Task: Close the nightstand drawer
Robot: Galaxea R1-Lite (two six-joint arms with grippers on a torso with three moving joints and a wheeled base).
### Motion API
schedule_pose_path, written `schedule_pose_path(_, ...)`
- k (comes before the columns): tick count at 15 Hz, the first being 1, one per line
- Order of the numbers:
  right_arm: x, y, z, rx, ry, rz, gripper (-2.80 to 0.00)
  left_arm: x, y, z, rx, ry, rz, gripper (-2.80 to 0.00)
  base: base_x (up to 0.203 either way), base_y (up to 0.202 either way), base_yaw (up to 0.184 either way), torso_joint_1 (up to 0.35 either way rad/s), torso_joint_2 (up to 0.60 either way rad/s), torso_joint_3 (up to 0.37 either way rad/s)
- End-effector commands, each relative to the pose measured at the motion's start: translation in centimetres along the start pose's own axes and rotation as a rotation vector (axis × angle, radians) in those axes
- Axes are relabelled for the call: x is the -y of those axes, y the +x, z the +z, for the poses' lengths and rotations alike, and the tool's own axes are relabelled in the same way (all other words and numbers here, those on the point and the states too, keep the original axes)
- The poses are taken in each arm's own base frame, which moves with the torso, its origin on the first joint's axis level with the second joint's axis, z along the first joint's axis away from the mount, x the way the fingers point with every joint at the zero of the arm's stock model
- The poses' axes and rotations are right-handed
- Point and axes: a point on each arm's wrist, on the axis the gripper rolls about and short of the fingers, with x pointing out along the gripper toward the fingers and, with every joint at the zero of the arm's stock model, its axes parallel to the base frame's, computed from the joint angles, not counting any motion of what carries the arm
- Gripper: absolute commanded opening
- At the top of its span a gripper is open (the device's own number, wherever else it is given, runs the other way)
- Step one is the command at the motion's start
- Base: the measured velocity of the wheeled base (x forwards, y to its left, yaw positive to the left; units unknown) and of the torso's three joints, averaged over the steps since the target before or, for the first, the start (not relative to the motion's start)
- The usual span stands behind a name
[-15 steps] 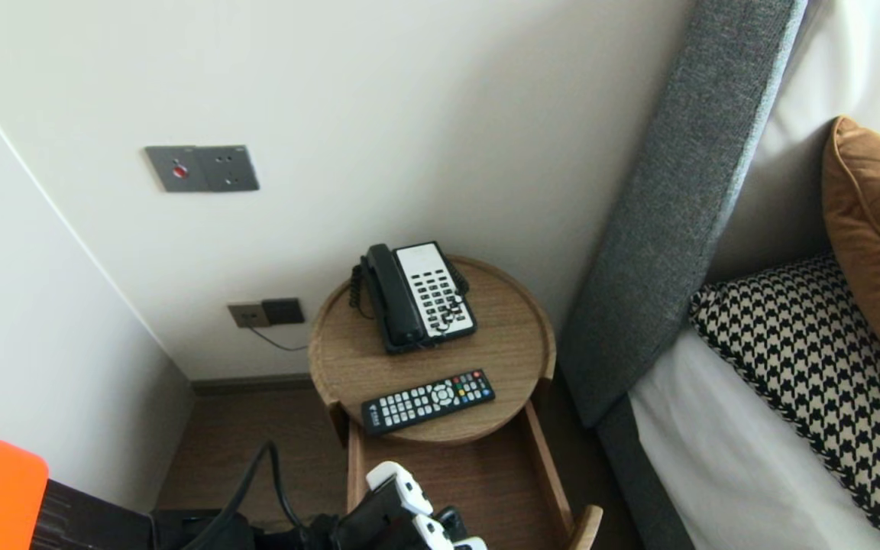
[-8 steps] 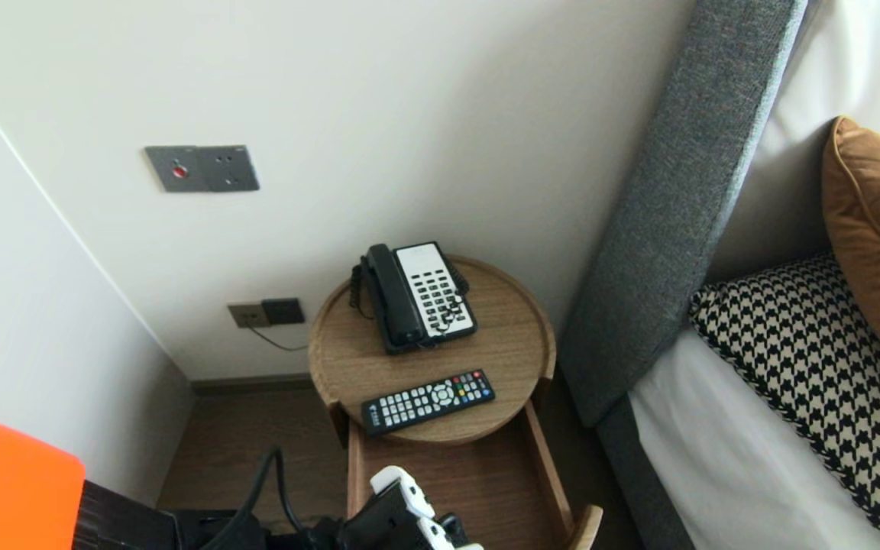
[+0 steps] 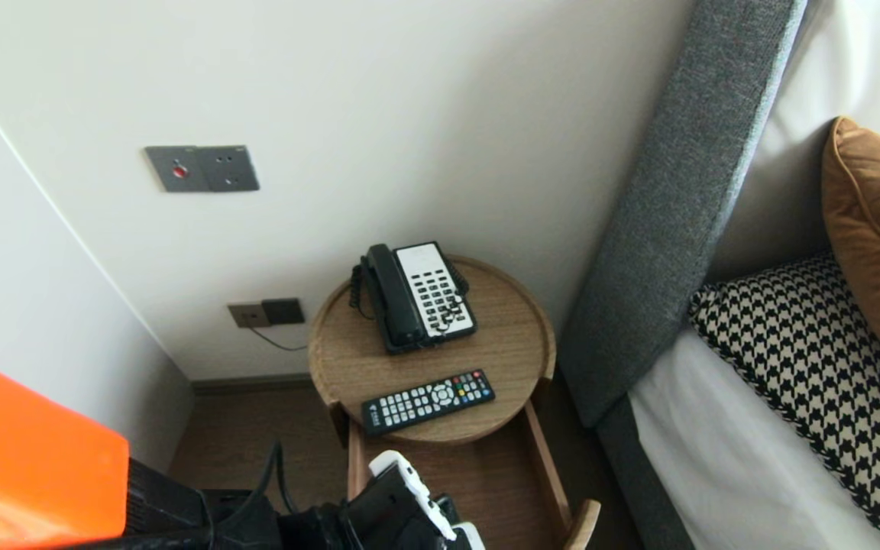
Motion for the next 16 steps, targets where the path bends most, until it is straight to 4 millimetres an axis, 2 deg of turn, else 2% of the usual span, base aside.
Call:
schedule_pose_path(1, 0.0, 0.0, 0.0, 0.000, 0.000, 0.000, -2.80, -0.6, 0.4, -0.1, -0.009, -0.017, 0.006, -2.80, 0.000, 0.000, 0.000, 0.000, 0.00, 0.000)
schedule_pose_path(4, 0.0, 0.0, 0.0, 0.000, 0.000, 0.000, -2.80, -1.5, 0.3, 0.4, 0.019, -0.041, 0.027, -2.80, 0.000, 0.000, 0.000, 0.000, 0.00, 0.000)
schedule_pose_path(8, 0.0, 0.0, 0.0, 0.000, 0.000, 0.000, -2.80, -4.2, 0.0, 1.9, 0.087, -0.095, 0.078, -2.80, 0.000, 0.000, 0.000, 0.000, 0.00, 0.000)
schedule_pose_path(12, 0.0, 0.0, 0.0, 0.000, 0.000, 0.000, -2.80, -5.9, 0.2, 1.9, 0.089, -0.136, 0.108, -2.80, 0.000, 0.000, 0.000, 0.000, 0.00, 0.000)
schedule_pose_path(16, 0.0, 0.0, 0.0, 0.000, 0.000, 0.000, -2.80, -6.7, 0.3, 1.7, 0.092, -0.159, 0.120, -2.80, 0.000, 0.000, 0.000, 0.000, 0.00, 0.000)
